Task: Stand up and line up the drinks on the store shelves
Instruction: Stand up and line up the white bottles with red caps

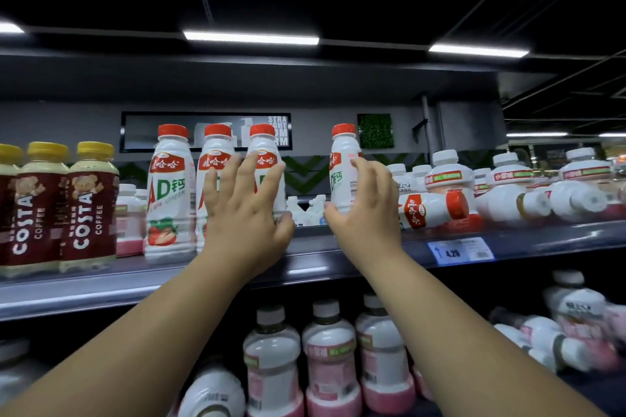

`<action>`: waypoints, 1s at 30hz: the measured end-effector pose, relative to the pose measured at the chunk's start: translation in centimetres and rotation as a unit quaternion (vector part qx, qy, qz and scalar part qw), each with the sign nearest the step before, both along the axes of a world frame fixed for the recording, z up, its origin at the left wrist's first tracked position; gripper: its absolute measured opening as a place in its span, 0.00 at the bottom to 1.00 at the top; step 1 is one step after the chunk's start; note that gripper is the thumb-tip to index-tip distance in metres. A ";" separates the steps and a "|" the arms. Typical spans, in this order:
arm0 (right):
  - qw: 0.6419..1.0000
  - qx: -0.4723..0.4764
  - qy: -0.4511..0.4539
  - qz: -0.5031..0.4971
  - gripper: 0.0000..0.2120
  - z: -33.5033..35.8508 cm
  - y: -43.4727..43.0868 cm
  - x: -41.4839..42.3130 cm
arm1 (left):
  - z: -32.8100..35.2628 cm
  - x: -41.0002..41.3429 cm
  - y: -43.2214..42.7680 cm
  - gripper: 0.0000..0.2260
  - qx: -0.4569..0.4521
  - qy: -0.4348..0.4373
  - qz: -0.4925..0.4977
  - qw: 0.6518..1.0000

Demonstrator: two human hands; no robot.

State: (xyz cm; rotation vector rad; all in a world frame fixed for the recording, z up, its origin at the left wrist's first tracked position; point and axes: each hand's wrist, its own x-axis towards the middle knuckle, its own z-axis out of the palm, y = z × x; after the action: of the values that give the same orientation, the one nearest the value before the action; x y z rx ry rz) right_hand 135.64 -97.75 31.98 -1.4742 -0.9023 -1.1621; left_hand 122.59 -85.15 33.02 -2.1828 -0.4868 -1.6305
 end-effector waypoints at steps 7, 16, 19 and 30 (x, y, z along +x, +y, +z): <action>0.981 -0.143 0.133 -0.004 0.46 0.8 -0.5 1.2 | -0.7 1.2 0.3 0.35 -0.024 0.014 0.055 0.998; 0.955 -0.180 0.201 0.125 0.33 2.9 0.7 0.2 | -0.7 1.0 -0.1 0.37 -0.044 0.031 0.055 0.997; 0.962 -0.178 0.181 0.101 0.29 2.1 1.5 -0.1 | -0.8 1.0 -0.1 0.37 -0.042 0.037 0.059 0.997; 0.967 -0.202 0.135 0.082 0.32 0.7 2.0 0.1 | -1.1 0.9 0.1 0.36 -0.029 0.022 0.053 0.998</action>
State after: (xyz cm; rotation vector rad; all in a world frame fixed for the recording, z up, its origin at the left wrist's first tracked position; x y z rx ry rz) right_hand 135.75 -95.72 32.68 -1.7920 -1.0876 -0.6568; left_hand 123.54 -85.03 31.94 -2.1892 -0.6327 -1.5274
